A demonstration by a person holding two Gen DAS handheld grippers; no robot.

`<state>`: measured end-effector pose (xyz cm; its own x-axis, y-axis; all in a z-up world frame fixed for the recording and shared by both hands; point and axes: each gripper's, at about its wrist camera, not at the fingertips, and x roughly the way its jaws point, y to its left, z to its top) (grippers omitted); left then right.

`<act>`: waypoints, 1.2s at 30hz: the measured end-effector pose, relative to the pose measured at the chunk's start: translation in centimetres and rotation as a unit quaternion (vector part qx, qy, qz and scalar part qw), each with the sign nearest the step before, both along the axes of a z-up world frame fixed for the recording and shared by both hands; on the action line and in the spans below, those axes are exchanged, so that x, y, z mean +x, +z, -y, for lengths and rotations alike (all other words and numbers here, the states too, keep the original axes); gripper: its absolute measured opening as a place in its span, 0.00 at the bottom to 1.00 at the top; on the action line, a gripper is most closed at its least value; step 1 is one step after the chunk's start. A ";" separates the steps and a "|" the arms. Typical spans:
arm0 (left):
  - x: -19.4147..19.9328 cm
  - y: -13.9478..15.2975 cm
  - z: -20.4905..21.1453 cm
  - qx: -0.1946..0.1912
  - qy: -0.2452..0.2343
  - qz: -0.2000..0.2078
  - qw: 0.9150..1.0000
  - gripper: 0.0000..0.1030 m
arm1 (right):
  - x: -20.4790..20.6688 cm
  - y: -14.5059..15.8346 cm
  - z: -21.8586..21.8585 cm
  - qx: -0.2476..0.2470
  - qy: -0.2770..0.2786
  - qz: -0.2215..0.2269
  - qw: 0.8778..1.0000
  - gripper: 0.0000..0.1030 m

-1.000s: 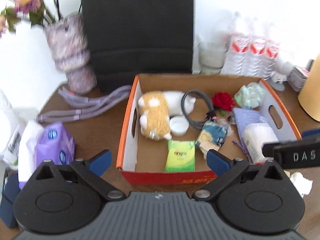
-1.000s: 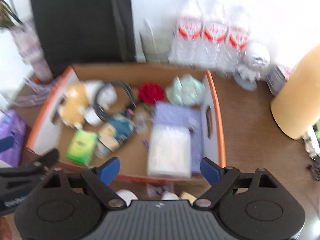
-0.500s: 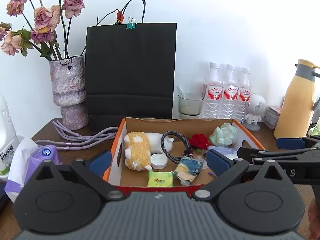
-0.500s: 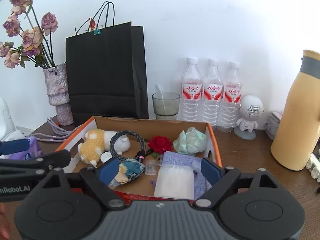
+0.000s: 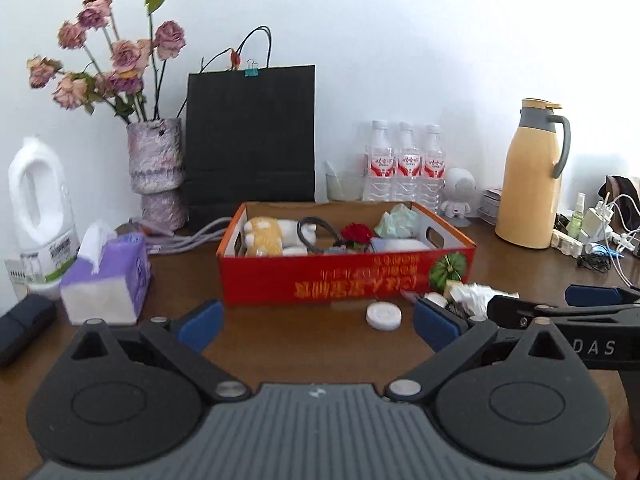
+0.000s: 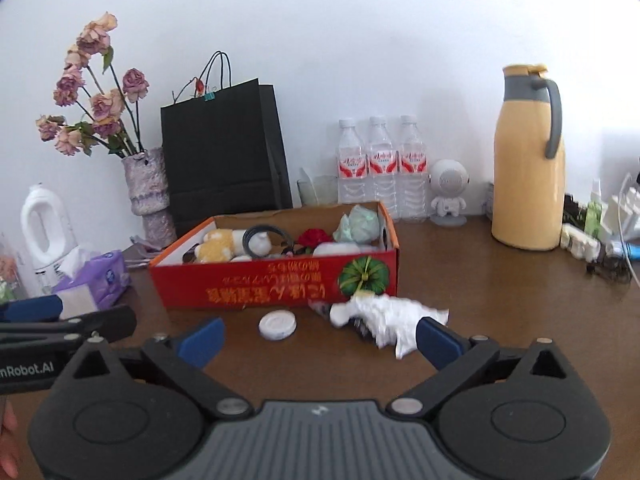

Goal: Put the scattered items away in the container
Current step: 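Withdraw both tools from the box back over the table, then grasp the white round lid with the left gripper while the right gripper grasps the crumpled tissue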

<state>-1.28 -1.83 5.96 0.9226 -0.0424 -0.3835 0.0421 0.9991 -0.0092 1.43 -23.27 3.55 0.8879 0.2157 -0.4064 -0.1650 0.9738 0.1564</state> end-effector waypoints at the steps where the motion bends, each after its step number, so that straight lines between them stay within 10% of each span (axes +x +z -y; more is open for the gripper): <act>1: -1.6 -0.7 -0.2 -0.004 0.011 -0.006 1.000 1.00 | -1.5 -0.6 0.2 0.004 0.005 -0.012 1.000 1.00; 10: -7.9 -3.6 -1.1 0.012 0.000 -0.048 0.999 1.00 | -9.1 -2.2 1.1 -0.025 0.020 -0.023 0.999 1.00; 16: -1.6 -2.8 0.8 0.006 -0.075 -0.051 0.996 1.00 | -2.4 -1.7 2.3 -0.058 -0.016 -0.016 0.998 0.95; 20: 5.5 -2.7 3.2 0.012 -0.133 -0.070 0.989 0.81 | 3.7 -1.4 3.1 -0.047 0.003 -0.026 0.999 0.87; 31: 18.6 -5.8 5.8 -0.012 -0.116 -0.138 0.984 0.57 | 16.0 -4.4 4.2 -0.028 0.027 -0.091 0.995 0.69; 36: 19.5 -6.0 5.8 -0.021 -0.123 -0.145 0.982 0.37 | 16.2 -5.1 5.2 0.014 0.020 -0.104 0.994 0.33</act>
<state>18.18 -7.67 -0.03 0.7352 -0.2718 -0.6210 0.2722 0.9574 -0.0968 17.63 -28.51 -1.52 0.7757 0.2631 -0.5737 -0.1647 0.9619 0.2185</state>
